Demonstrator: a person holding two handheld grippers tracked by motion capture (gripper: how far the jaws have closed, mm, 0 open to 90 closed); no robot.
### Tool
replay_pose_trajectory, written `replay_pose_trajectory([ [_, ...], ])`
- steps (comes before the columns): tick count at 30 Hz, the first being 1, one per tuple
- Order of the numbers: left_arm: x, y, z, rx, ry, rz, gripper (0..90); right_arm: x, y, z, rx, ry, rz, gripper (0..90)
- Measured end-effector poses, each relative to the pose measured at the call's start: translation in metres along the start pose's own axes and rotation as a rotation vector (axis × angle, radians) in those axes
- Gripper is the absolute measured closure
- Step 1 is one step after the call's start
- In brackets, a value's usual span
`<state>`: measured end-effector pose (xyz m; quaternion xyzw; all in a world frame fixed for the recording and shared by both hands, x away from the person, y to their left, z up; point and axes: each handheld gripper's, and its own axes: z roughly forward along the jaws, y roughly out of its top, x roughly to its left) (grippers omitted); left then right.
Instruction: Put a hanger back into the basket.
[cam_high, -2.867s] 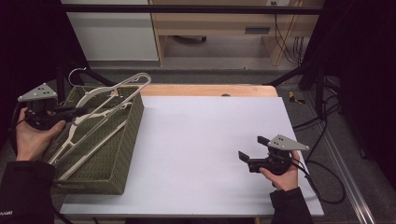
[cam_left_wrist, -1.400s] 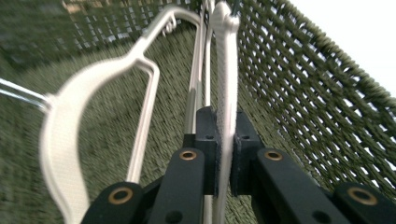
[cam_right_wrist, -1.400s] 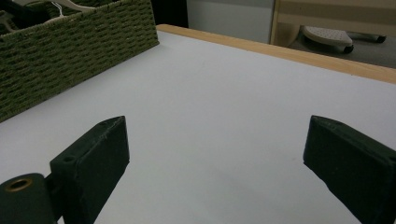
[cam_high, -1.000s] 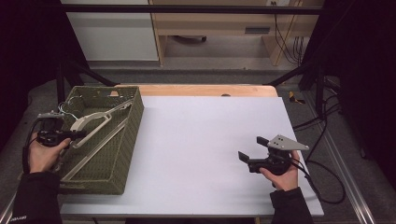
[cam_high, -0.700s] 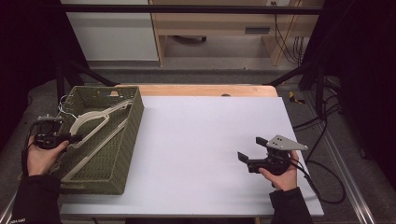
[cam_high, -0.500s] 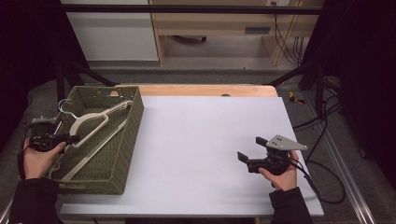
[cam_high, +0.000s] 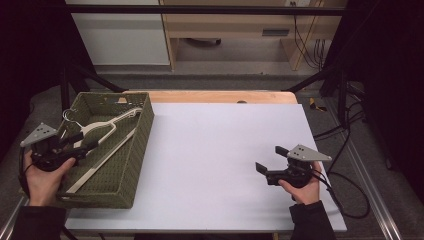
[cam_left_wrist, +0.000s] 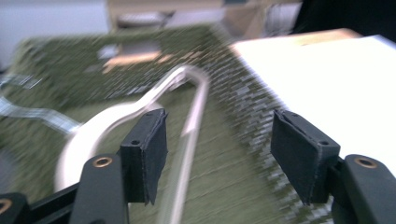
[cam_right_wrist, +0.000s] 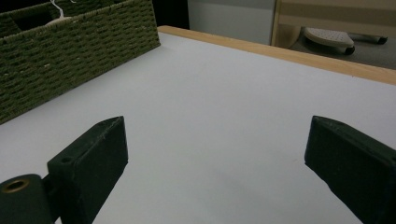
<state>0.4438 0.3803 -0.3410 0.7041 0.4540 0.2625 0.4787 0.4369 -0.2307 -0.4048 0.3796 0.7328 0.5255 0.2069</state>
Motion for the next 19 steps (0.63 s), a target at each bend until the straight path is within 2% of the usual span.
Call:
replay_pose_trajectory([
  [4, -0.031, 0.003, 0.000, -0.053, -0.077, 0.042, 28.6, 0.000, 0.001, -0.004, -0.020, -0.002, 0.007, 6.5],
  [6, -0.044, 0.004, 0.002, -0.076, -0.119, 0.053, 22.4, -0.001, 0.002, -0.007, -0.025, 0.000, 0.003, 6.3],
  [9, -0.063, 0.003, 0.007, -0.093, -0.164, 0.069, 15.9, -0.003, 0.003, -0.010, -0.035, -0.006, 0.004, 5.9],
  [12, -0.078, 0.002, 0.016, -0.076, -0.174, 0.088, 10.3, -0.003, 0.004, -0.013, -0.044, -0.003, 0.012, 5.7],
  [15, -0.089, -0.001, 0.022, -0.082, -0.192, 0.085, 7.4, -0.004, 0.004, -0.015, -0.048, -0.001, 0.004, 5.3],
  [19, -0.097, -0.004, 0.025, -0.077, -0.178, 0.104, 7.1, -0.005, 0.005, -0.017, -0.050, 0.009, 0.001, 5.1],
])
